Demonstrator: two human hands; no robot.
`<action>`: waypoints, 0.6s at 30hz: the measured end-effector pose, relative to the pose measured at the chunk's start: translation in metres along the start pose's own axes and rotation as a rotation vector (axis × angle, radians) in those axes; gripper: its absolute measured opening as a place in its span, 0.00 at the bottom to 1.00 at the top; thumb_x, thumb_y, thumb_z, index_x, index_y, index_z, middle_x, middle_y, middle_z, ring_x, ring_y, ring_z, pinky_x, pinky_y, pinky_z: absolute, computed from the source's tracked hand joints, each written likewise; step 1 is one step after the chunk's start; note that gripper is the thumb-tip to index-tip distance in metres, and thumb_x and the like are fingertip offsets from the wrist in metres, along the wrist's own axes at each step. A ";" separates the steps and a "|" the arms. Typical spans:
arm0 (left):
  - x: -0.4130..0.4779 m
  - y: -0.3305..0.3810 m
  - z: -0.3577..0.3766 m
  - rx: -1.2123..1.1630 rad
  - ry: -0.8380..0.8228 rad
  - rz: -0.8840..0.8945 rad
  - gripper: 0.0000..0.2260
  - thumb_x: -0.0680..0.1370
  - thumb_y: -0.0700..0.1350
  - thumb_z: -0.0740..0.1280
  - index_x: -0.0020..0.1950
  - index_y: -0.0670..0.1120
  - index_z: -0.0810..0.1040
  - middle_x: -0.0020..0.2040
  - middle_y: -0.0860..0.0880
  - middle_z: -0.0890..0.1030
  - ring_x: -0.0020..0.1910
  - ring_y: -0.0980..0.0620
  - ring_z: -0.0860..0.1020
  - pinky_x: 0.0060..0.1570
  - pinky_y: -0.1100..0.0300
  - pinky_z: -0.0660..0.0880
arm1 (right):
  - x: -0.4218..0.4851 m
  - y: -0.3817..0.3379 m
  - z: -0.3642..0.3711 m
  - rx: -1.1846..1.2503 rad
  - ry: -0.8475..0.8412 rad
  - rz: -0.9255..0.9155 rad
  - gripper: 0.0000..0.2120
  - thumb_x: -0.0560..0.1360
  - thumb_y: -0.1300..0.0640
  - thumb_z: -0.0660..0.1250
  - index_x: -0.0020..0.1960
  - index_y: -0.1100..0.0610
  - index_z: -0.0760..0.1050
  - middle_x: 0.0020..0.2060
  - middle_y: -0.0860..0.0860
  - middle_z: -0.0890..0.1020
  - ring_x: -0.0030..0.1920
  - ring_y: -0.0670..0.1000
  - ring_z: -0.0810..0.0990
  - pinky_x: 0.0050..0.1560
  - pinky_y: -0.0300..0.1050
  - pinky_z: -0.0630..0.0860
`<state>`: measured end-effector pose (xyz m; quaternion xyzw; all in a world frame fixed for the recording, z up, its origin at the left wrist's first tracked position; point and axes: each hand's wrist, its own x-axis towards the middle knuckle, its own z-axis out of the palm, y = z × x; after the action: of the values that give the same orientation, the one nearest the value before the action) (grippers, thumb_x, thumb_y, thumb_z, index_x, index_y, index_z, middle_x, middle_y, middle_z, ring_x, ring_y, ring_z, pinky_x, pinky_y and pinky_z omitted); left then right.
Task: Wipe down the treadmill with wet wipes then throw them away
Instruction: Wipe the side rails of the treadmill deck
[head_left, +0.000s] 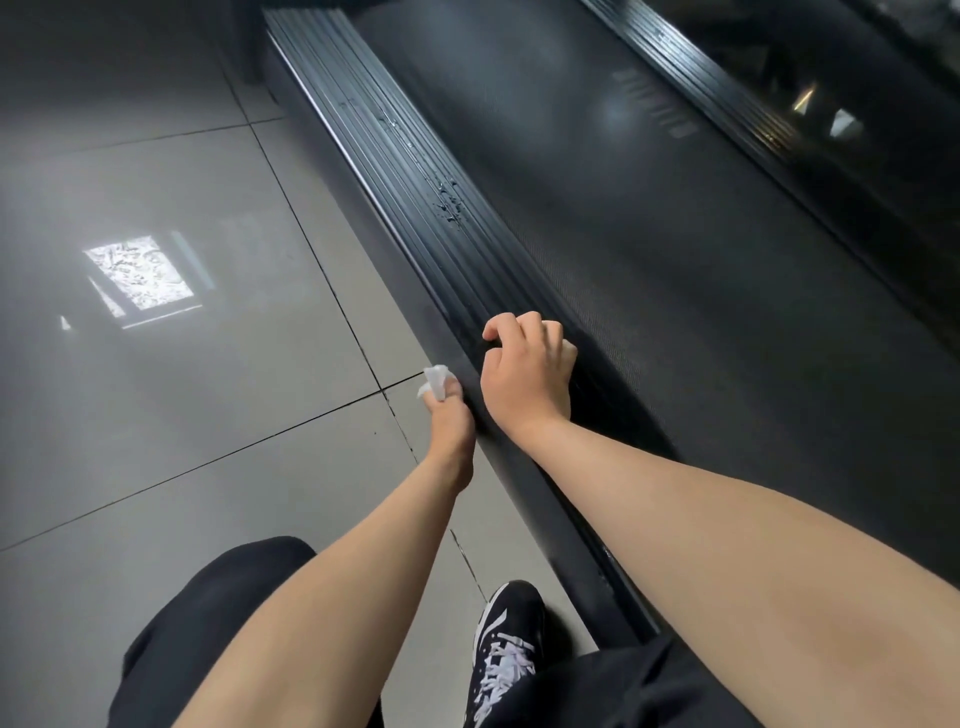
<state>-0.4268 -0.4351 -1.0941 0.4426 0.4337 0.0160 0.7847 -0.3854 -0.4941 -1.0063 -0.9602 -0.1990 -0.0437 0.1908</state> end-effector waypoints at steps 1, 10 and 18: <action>-0.001 -0.008 -0.002 -0.003 -0.018 -0.044 0.24 0.86 0.56 0.51 0.76 0.41 0.59 0.58 0.37 0.78 0.49 0.44 0.76 0.58 0.46 0.76 | 0.000 0.000 0.000 0.004 -0.004 -0.001 0.11 0.78 0.60 0.57 0.55 0.50 0.75 0.54 0.50 0.76 0.59 0.55 0.70 0.62 0.54 0.65; -0.009 -0.009 -0.007 0.009 -0.046 -0.028 0.22 0.85 0.56 0.52 0.72 0.42 0.64 0.59 0.42 0.78 0.53 0.47 0.80 0.54 0.51 0.77 | 0.000 0.003 -0.002 0.073 0.001 0.011 0.11 0.78 0.60 0.59 0.54 0.51 0.77 0.55 0.50 0.77 0.60 0.53 0.71 0.62 0.53 0.65; -0.023 0.059 0.002 0.121 -0.075 0.342 0.26 0.87 0.54 0.52 0.83 0.56 0.46 0.81 0.58 0.54 0.76 0.58 0.56 0.73 0.57 0.55 | -0.004 0.005 -0.010 0.126 -0.025 0.054 0.10 0.78 0.59 0.61 0.55 0.52 0.78 0.56 0.50 0.77 0.59 0.53 0.72 0.60 0.51 0.69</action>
<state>-0.4185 -0.4097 -1.0364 0.5564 0.3227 0.1067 0.7582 -0.3870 -0.5034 -0.9995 -0.9518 -0.1777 -0.0141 0.2497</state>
